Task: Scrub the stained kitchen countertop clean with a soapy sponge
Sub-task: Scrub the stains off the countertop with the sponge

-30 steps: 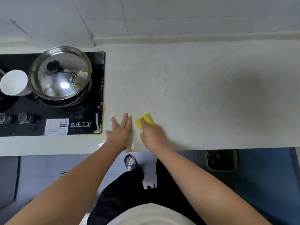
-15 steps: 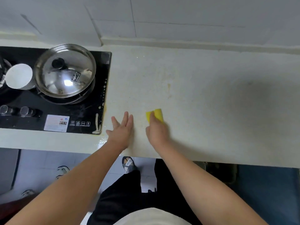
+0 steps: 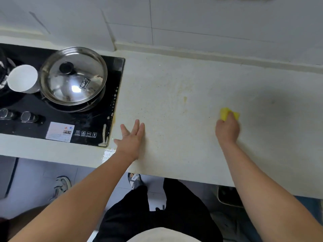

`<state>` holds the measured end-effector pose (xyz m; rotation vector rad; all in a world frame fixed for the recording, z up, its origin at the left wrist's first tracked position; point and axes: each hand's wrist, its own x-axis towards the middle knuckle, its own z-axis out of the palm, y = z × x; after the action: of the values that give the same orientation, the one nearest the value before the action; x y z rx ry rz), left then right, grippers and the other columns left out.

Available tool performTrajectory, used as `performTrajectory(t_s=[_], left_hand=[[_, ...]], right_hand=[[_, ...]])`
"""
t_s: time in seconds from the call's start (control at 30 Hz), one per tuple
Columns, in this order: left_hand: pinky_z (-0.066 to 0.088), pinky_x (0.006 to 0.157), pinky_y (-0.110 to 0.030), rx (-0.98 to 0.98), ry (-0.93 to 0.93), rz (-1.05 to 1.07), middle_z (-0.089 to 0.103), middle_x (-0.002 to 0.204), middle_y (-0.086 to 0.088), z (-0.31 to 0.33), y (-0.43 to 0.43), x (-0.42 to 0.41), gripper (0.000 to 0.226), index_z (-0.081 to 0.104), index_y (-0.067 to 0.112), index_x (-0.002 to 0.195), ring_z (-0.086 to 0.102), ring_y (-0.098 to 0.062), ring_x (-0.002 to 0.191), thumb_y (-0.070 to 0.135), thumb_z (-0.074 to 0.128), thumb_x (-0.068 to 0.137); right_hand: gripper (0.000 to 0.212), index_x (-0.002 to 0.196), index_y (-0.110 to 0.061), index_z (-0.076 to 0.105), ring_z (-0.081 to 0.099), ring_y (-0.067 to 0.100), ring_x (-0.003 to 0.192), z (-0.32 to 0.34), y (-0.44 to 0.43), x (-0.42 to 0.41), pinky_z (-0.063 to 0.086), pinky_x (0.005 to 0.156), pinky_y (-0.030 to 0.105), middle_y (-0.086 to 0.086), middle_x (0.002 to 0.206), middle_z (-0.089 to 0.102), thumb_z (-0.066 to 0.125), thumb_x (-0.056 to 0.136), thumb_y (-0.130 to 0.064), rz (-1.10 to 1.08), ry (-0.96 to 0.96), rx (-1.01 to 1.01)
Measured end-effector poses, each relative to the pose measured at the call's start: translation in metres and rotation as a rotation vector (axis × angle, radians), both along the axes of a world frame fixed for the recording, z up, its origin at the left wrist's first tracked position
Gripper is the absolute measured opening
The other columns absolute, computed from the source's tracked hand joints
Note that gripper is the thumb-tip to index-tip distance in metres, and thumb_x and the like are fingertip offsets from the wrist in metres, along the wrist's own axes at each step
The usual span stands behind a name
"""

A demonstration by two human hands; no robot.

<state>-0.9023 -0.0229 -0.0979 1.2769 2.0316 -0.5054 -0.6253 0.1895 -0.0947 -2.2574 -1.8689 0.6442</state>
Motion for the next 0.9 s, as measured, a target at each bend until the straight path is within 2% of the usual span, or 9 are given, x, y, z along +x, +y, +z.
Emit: performTrajectory(t_s=[0.17, 0.27, 0.33, 0.4, 0.47, 0.6, 0.73, 0.83, 0.9], left_hand=[[0.038, 0.098, -0.079, -0.006, 0.010, 0.016, -0.032, 0.163, 0.016, -0.002, 0.003, -0.001, 0.127, -0.023, 0.034, 0.159, -0.014, -0.052, 0.152, -0.005, 0.070, 0.081], [0.035, 0.097, -0.081, -0.008, -0.012, 0.041, -0.034, 0.163, 0.018, -0.002, 0.009, -0.007, 0.129, -0.023, 0.039, 0.158, -0.016, -0.051, 0.152, -0.003, 0.072, 0.082], [0.033, 0.097, -0.083, 0.005, -0.037, 0.046, -0.032, 0.163, 0.020, -0.002, 0.014, -0.012, 0.130, -0.020, 0.041, 0.159, -0.018, -0.049, 0.153, -0.003, 0.074, 0.081], [0.034, 0.096, -0.083, 0.004, -0.032, 0.052, -0.032, 0.164, 0.020, -0.001, 0.017, -0.015, 0.130, -0.019, 0.042, 0.159, -0.017, -0.048, 0.154, -0.002, 0.075, 0.080], [0.036, 0.096, -0.081, 0.001, -0.004, 0.033, -0.033, 0.163, 0.018, -0.001, 0.019, -0.015, 0.131, -0.021, 0.041, 0.158, -0.017, -0.048, 0.153, -0.002, 0.075, 0.080], [0.040, 0.098, -0.077, -0.008, 0.010, 0.013, -0.036, 0.161, 0.017, 0.000, 0.021, -0.018, 0.136, -0.024, 0.041, 0.157, -0.018, -0.047, 0.153, 0.000, 0.078, 0.077], [0.041, 0.098, -0.076, -0.010, 0.027, 0.005, -0.038, 0.161, 0.016, 0.000, 0.024, -0.017, 0.140, -0.026, 0.041, 0.156, -0.017, -0.049, 0.153, 0.002, 0.081, 0.075], [0.043, 0.098, -0.075, -0.023, 0.046, -0.006, -0.038, 0.161, 0.015, 0.000, 0.024, -0.017, 0.141, -0.028, 0.040, 0.156, -0.016, -0.050, 0.153, 0.002, 0.081, 0.075], [0.042, 0.098, -0.076, -0.024, 0.035, 0.004, -0.038, 0.161, 0.015, 0.000, 0.025, -0.017, 0.144, -0.029, 0.041, 0.155, -0.017, -0.049, 0.153, 0.003, 0.083, 0.073]], right_hand=[[0.059, 0.144, -0.010, 0.045, 0.062, 0.040, 0.110, -0.022, -0.033, -0.096, 0.048, 0.086, 0.038, 0.022, 0.136, 0.057, 0.055, 0.086, -0.010, 0.181, 0.039, -0.060], [0.063, 0.145, -0.019, 0.046, 0.063, 0.037, 0.107, -0.016, -0.106, -0.136, 0.050, 0.080, 0.037, 0.013, 0.132, 0.062, 0.058, 0.084, -0.013, 0.601, 0.068, -0.116], [0.056, 0.138, -0.026, 0.046, 0.065, 0.035, 0.098, -0.008, -0.147, -0.136, 0.052, 0.075, 0.040, 0.006, 0.117, 0.066, 0.058, 0.084, -0.017, 0.881, 0.069, -0.209], [0.050, 0.130, -0.027, 0.045, 0.064, 0.034, 0.097, -0.004, -0.164, -0.123, 0.052, 0.072, 0.043, 0.002, 0.110, 0.064, 0.055, 0.083, -0.017, 1.024, 0.100, -0.256], [0.059, 0.141, -0.021, 0.047, 0.062, 0.035, 0.101, -0.003, -0.156, -0.102, 0.053, 0.076, 0.045, 0.009, 0.118, 0.064, 0.055, 0.083, -0.012, 0.941, 0.162, -0.216], [0.060, 0.141, -0.006, 0.052, 0.063, 0.041, 0.079, 0.005, -0.071, -0.047, 0.051, 0.061, 0.042, 0.024, 0.104, 0.065, 0.058, 0.081, -0.006, 0.509, 0.081, 0.121], [0.034, 0.117, 0.002, 0.059, 0.062, 0.046, 0.094, -0.009, 0.017, -0.025, 0.046, 0.076, 0.044, 0.032, 0.104, 0.062, 0.053, 0.084, -0.003, 0.069, 0.011, 0.036], [0.041, 0.122, -0.003, 0.062, 0.058, 0.038, 0.120, -0.026, 0.017, -0.071, 0.044, 0.095, 0.037, 0.026, 0.132, 0.058, 0.053, 0.083, -0.001, -0.012, 0.065, 0.027], [0.052, 0.132, -0.007, 0.060, 0.054, 0.033, 0.128, -0.027, -0.012, -0.113, 0.044, 0.099, 0.033, 0.020, 0.145, 0.052, 0.056, 0.081, 0.000, 0.113, 0.125, 0.031]])
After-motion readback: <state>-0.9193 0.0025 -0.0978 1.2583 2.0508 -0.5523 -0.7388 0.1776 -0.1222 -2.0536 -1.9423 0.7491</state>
